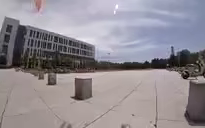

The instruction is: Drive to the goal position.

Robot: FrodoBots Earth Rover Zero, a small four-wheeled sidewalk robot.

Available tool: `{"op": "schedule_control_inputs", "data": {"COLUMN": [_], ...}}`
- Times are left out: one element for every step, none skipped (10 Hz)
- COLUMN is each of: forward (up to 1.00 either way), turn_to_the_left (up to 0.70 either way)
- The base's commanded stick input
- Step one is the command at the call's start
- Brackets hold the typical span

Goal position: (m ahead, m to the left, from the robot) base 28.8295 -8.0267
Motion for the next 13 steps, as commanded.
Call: {"op": "schedule_control_inputs", "data": {"forward": [0.70, 0.70, 0.70, 0.70, 0.70, 0.70, 0.70, 0.70, 0.70, 0.70, 0.70, 0.70, 0.70], "turn_to_the_left": [-0.34, -0.34, -0.34, -0.34, -0.13, 0.00, 0.00, 0.00, 0.00, 0.00, 0.00, 0.00, 0.00]}}
